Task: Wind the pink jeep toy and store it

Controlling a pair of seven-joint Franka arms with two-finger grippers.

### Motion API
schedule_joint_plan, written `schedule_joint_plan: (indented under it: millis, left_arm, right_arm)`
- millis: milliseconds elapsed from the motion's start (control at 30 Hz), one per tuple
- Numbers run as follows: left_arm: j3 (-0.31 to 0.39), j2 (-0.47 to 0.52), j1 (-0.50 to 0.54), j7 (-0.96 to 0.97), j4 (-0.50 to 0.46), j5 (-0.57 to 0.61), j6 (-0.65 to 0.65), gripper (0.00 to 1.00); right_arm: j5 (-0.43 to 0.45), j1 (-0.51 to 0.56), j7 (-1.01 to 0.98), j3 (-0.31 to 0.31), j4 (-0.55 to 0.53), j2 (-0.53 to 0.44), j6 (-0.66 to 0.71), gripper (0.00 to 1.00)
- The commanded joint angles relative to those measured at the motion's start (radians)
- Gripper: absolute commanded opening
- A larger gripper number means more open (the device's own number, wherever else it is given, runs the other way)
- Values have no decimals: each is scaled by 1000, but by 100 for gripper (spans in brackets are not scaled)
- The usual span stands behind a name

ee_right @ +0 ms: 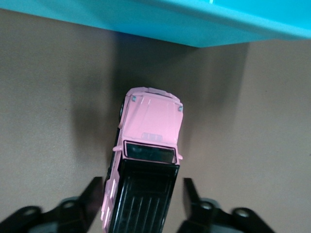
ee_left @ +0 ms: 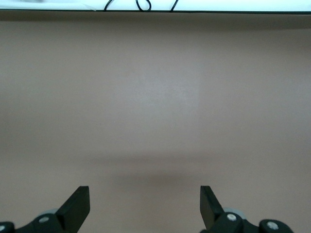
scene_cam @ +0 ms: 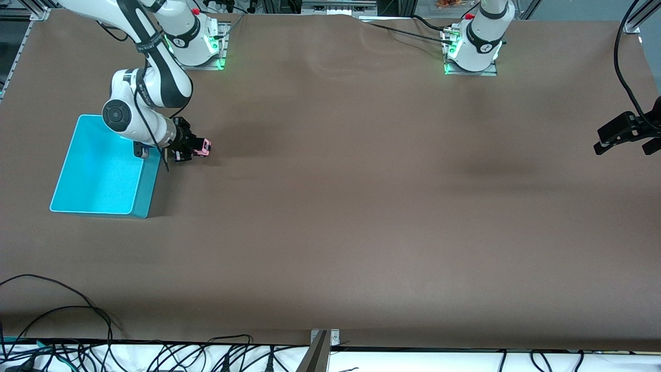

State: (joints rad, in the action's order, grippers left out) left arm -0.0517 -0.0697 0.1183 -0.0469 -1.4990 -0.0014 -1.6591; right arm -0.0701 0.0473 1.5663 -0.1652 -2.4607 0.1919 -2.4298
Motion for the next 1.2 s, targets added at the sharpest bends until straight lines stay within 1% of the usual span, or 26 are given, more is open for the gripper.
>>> schedule_joint_plan:
  millis: [0,300,400,600,700,767,833,1033,1167]
  left_arm:
    - [4,25,0,-27,-27,-19,2,100]
    - [4,24,0,-27,-27,-19,1,100]
    - [4,24,0,-25,-27,-19,1,100]
    - [3,25,0,-25,-27,-19,1,100]
    - [3,25,0,-25,-27,-19,1,100]
    - [3,25,0,-25,-27,-19,1,100]
    - [3,25,0,-25,-27,-19,1,100]
    - [1,25,-2,-25,-27,-19,1,100]
    - [0,25,-2,-22,-27,-17,1,100]
  right_arm:
    - [4,-6,60,-4,6,-2,-9,0]
    - [-2,-6,54,-2,51,-42,-2,0]
    - [-2,-6,52,-2,55,-60,1,0]
    - [-2,-6,46,-2,55,-62,8,0]
    - [3,-6,34,-2,65,-81,18,0]
    - [3,-6,3,0,83,-95,50,0]
    - [3,-4,-44,0,112,-106,112,0]
    - [-2,6,-251,1,199,-160,302,0]
    - [-5,26,-389,12,233,-183,386,0]
